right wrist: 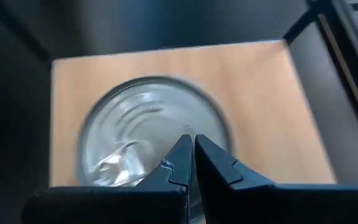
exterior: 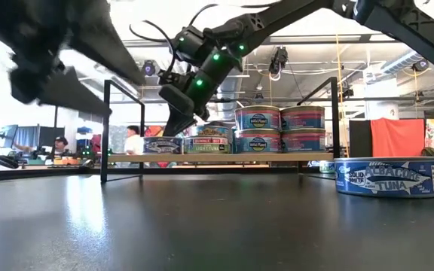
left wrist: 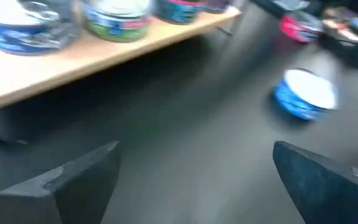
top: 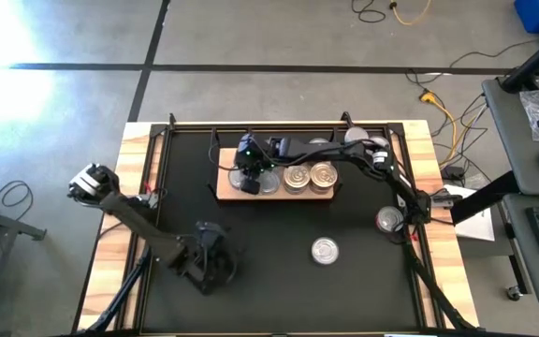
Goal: Stack canned seafood by type on shelf
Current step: Put the bottom left dark blue tuna can on the shelf
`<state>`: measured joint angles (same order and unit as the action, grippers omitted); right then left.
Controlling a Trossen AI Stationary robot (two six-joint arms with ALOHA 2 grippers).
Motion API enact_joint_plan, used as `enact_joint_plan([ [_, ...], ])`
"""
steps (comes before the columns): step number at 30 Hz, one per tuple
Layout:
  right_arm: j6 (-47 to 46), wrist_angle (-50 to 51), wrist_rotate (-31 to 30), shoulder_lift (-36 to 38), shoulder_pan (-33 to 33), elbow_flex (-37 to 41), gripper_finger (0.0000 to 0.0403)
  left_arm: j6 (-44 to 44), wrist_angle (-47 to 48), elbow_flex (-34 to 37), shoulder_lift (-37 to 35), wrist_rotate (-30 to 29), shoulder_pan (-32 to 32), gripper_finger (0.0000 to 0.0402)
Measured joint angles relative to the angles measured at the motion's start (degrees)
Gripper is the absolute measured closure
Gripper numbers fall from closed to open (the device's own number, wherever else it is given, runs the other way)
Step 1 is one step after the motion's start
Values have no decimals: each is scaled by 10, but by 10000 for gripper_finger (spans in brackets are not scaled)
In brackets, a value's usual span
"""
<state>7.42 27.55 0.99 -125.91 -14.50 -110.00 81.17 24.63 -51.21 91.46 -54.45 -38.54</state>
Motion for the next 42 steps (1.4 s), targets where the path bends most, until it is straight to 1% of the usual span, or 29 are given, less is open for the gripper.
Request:
enact_joint_plan([
  [5,-3,-24,-9,-3,-21,0,390,1,6,-43,7,0,-40,2],
  [9,-19,-21,-4,-2,-30,-7,390,9,45,-78,15,14,-54,2],
  [10,-23,-12,9,-1,-30,-16,390,11,60,-87,17,18,-57,2],
  [12,-34,9,52,1,-28,-39,390,19,87,-103,19,26,-62,2],
  [15,-51,23,127,7,-19,-74,390,25,114,-121,19,22,-72,2],
  [16,-53,26,143,8,-15,-80,390,28,126,-126,16,17,-76,2],
  [19,-53,40,147,2,-7,-86,390,41,169,-142,1,3,-91,4],
  [23,-72,43,147,-22,-6,-84,390,86,247,-147,-22,0,-112,15],
  [26,-82,39,171,-37,-4,-84,390,112,286,-143,-50,-1,-127,22],
  [31,-67,41,156,-53,8,-85,390,129,321,-140,-73,0,-141,27],
  [38,-34,42,53,-60,0,-86,390,125,329,-140,-82,0,-140,28],
  [42,-29,44,22,-58,-3,-86,390,124,331,-139,-82,0,-140,28],
])
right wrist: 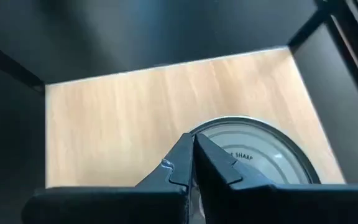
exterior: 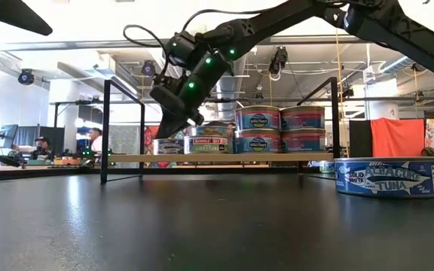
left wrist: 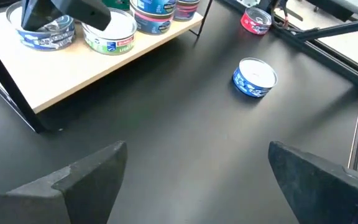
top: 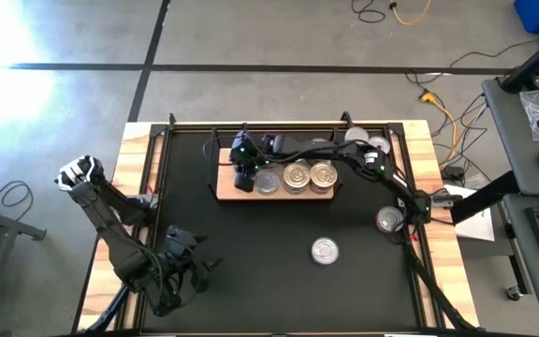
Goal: Stack canned seafood by type on shelf
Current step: Put the bottom left dark blue tuna can on the shelf
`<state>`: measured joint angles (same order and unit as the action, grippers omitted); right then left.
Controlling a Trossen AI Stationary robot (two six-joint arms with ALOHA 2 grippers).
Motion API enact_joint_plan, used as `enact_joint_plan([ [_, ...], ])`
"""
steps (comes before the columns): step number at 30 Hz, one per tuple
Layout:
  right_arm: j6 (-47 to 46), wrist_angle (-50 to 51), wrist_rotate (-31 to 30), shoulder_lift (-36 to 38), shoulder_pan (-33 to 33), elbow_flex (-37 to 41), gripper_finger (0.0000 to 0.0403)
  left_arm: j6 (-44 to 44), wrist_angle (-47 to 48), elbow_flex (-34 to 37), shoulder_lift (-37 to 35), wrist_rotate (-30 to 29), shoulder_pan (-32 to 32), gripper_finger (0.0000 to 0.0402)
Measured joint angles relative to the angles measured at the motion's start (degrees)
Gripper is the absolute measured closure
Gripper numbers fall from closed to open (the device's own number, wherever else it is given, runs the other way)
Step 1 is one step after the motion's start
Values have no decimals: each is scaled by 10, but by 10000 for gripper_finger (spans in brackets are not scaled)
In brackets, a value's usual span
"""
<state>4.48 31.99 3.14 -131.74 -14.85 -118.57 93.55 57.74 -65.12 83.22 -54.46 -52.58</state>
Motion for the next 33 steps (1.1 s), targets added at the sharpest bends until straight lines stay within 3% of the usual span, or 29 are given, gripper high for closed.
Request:
enact_joint_plan([
  [7,51,80,3,-1,2,-81,390,0,9,0,0,10,0,28],
  [12,141,165,61,-8,-9,-162,390,0,15,0,0,15,0,28],
  [24,183,246,57,-34,-29,-153,391,8,18,0,0,30,0,28],
  [33,178,216,-66,-50,-23,-150,391,10,22,0,0,26,2,28],
])
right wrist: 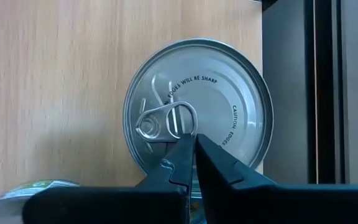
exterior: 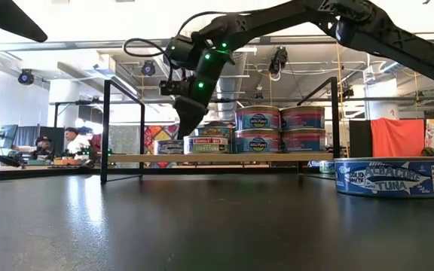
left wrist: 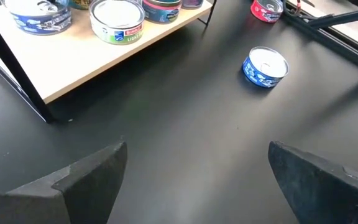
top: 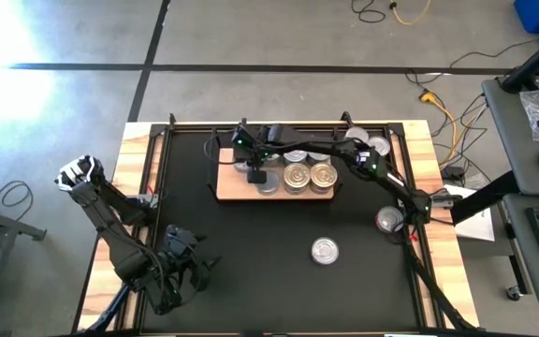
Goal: Stack canned seafood by type on shelf
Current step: Put the bottom left dark blue tuna can on the shelf, then stack the center blue tuna can on the blue tuna can
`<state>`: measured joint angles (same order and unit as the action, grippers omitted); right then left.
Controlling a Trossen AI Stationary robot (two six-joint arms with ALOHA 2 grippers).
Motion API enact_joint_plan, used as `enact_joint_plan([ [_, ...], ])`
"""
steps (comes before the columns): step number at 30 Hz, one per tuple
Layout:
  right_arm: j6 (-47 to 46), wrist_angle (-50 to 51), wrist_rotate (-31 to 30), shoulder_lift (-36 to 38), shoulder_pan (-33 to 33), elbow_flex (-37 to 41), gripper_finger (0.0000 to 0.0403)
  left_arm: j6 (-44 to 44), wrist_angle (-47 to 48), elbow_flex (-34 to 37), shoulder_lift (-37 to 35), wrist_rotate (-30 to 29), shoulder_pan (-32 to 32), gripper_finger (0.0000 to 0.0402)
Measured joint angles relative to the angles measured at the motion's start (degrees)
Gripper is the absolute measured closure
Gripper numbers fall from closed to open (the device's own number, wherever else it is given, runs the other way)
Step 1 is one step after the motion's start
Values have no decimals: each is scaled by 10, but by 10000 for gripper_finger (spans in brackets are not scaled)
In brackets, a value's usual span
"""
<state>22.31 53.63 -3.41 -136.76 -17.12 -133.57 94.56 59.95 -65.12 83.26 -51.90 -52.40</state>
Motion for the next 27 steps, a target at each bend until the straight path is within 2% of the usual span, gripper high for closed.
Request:
enact_joint_plan([
  [7,-13,-52,-14,-3,0,1,391,0,1,0,0,0,0,28],
  [17,-68,-50,-15,8,6,-4,390,-10,1,-7,0,0,-11,28],
  [22,-73,18,-13,72,45,-13,391,-94,21,-50,-2,-10,-16,28],
  [27,-156,151,-10,130,129,-12,394,-218,25,-79,-2,11,-6,28],
])
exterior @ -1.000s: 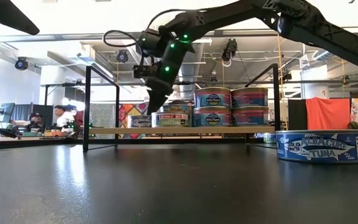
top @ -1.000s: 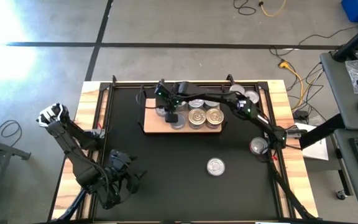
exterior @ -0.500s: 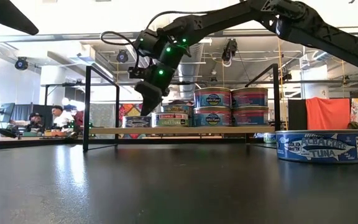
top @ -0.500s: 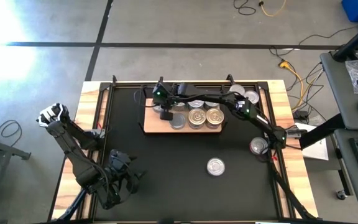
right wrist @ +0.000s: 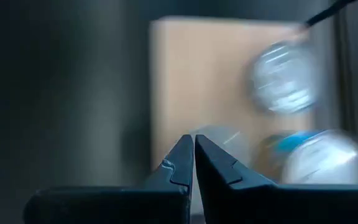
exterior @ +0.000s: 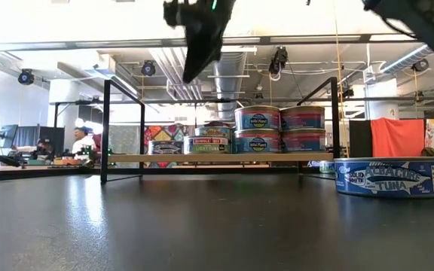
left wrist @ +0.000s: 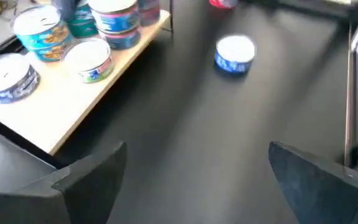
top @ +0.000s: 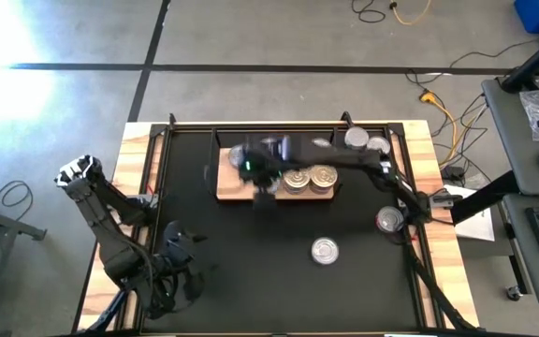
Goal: Stack canned seafood by type on shelf
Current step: Stack the center blue tuna can on the blue tuna can
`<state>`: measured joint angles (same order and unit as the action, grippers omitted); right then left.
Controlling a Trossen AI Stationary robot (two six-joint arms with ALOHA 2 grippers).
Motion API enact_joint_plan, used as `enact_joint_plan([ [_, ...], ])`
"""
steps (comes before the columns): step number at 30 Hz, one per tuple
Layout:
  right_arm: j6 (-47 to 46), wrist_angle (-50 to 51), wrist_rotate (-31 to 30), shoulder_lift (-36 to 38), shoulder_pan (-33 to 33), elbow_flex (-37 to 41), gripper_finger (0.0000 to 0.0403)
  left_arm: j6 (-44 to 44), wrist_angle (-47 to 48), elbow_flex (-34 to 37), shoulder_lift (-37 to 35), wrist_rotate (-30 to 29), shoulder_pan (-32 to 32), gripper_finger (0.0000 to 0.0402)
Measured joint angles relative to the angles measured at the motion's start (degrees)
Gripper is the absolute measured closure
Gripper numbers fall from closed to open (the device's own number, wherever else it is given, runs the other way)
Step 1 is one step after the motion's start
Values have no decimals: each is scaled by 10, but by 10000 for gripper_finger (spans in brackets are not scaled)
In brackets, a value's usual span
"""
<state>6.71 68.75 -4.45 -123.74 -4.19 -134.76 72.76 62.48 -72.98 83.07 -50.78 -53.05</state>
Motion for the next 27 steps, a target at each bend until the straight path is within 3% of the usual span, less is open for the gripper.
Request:
enact_joint_plan([
  [6,-168,142,6,31,146,0,394,-143,-61,36,-1,54,2,27],
  [10,-283,178,6,30,242,27,394,-209,-189,62,-5,123,17,23],
  [13,-358,211,17,30,297,64,394,-227,-284,74,-7,131,26,19],
  [19,-454,214,68,50,343,167,394,-262,-334,103,-5,95,25,17],
  [23,-473,206,70,79,352,228,394,-238,-376,119,0,57,27,17],
  [27,-477,161,60,145,353,313,394,-240,-386,121,33,63,46,17],
])
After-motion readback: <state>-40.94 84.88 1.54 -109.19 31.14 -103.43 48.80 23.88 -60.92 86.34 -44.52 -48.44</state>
